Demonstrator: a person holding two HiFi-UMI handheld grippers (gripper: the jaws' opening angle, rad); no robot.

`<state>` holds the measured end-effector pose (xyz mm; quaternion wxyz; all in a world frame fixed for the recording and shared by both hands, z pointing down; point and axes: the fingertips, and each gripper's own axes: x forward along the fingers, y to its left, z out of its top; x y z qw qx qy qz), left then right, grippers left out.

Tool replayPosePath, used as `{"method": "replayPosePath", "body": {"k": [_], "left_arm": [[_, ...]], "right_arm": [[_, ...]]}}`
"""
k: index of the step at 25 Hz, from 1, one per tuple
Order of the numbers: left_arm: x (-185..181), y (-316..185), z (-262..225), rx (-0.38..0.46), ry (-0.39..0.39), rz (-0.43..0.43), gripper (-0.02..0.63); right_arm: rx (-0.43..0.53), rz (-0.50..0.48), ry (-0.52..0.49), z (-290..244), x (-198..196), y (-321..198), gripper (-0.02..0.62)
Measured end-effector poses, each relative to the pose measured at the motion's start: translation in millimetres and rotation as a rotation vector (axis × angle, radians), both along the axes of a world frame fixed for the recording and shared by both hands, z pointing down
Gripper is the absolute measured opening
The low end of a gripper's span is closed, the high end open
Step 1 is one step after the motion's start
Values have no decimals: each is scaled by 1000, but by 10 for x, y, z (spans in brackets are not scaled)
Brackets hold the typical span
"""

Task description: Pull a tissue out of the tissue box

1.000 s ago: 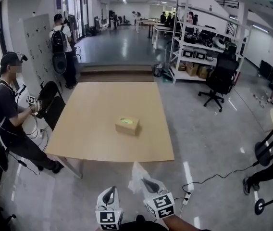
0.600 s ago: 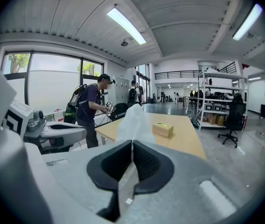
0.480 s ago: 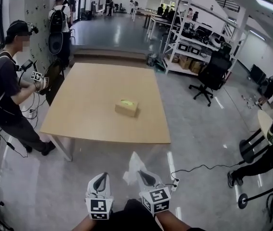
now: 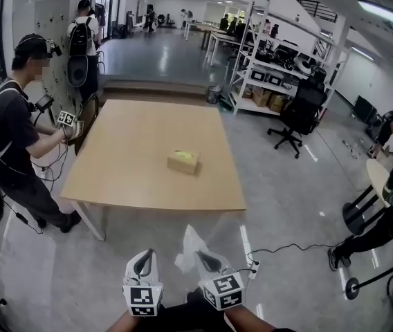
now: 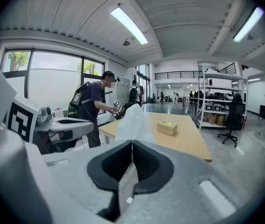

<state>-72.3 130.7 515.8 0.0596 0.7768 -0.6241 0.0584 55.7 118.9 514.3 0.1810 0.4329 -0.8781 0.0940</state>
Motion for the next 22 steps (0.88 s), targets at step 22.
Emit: {"method": "replayPosePath", "body": {"k": [22], "left_arm": [[-54, -35, 109, -55, 61, 8, 18]], "right_arm": [[-10, 65, -11, 181, -5, -82, -6]]}}
